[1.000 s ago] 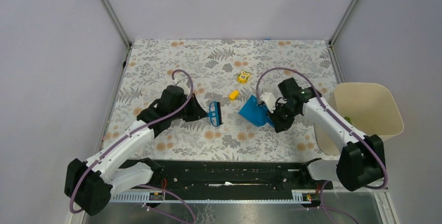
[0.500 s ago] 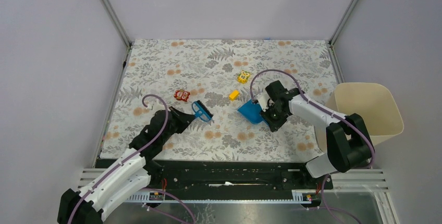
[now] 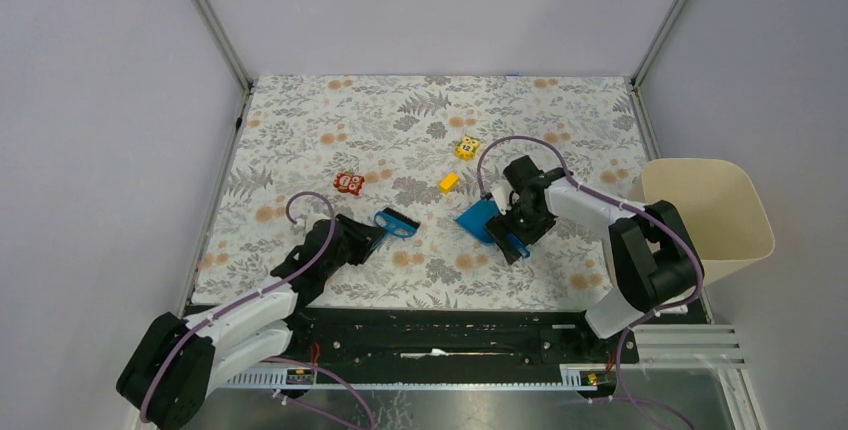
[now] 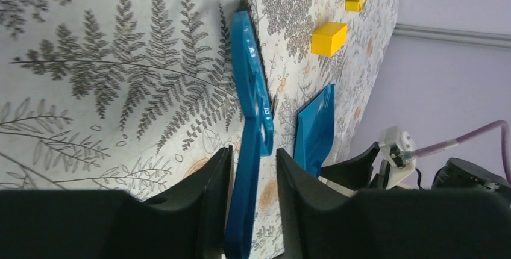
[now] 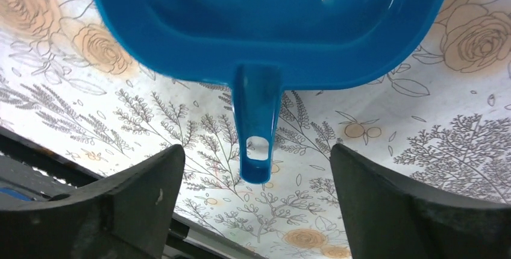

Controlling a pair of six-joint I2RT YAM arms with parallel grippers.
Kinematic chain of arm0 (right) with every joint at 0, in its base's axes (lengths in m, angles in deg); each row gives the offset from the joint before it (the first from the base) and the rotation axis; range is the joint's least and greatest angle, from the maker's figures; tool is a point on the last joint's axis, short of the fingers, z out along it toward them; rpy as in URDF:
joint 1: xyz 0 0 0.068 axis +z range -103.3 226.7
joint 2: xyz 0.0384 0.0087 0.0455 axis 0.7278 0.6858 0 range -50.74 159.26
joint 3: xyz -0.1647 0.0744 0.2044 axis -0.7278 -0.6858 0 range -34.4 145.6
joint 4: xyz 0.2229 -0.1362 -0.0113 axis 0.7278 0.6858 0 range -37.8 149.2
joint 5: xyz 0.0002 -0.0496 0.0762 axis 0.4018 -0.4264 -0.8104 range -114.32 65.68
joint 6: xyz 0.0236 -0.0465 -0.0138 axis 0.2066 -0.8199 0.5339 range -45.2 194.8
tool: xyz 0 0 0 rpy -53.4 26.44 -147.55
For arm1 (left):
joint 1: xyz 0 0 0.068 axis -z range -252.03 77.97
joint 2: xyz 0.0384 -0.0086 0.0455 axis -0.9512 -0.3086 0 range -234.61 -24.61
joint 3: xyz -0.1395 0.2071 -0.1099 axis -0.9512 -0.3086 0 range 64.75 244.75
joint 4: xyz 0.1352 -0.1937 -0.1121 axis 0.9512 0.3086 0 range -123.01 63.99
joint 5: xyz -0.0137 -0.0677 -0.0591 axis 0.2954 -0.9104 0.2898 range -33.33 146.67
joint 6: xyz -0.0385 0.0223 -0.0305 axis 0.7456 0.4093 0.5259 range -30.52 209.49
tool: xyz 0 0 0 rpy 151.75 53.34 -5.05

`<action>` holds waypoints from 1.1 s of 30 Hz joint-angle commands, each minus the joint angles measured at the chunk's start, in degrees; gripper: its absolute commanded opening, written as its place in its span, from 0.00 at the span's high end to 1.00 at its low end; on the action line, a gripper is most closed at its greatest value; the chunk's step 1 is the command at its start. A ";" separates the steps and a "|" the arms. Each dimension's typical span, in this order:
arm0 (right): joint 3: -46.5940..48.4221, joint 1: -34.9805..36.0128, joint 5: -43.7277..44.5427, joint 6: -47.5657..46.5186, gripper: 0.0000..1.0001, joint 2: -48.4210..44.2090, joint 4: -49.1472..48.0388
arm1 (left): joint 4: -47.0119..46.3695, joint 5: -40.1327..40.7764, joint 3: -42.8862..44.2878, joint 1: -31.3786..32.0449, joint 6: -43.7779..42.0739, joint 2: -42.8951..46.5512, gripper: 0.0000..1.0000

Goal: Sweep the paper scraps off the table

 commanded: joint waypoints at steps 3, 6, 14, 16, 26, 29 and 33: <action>1.80 0.17 -5.39 -1.21 0.00 -7.76 3.03 | 4.46 -1.93 7.70 -0.26 -2.95 -1.29 0.56; 2.51 0.13 -3.55 -0.80 0.00 -11.36 2.65 | 16.76 0.77 10.83 -0.30 -6.53 1.87 0.53; -5.02 -3.49 -4.05 4.96 0.00 -29.10 -16.59 | 37.13 2.00 16.77 -0.26 -13.17 10.27 0.34; -8.55 -3.62 -2.38 8.12 0.00 -32.47 -23.45 | 40.63 2.20 19.27 -0.27 -14.79 10.97 0.34; -3.30 -3.70 -9.35 11.69 0.00 -27.28 -24.57 | 30.25 11.59 35.09 -0.26 -45.65 -1.56 0.31; -4.59 -3.77 -5.74 12.14 0.00 -26.62 -27.90 | 25.30 10.67 37.75 -0.26 -58.29 -4.92 0.04; -2.42 -3.76 1.09 14.06 0.00 -25.77 -27.00 | 18.10 5.67 35.27 -0.29 -68.49 -3.91 0.01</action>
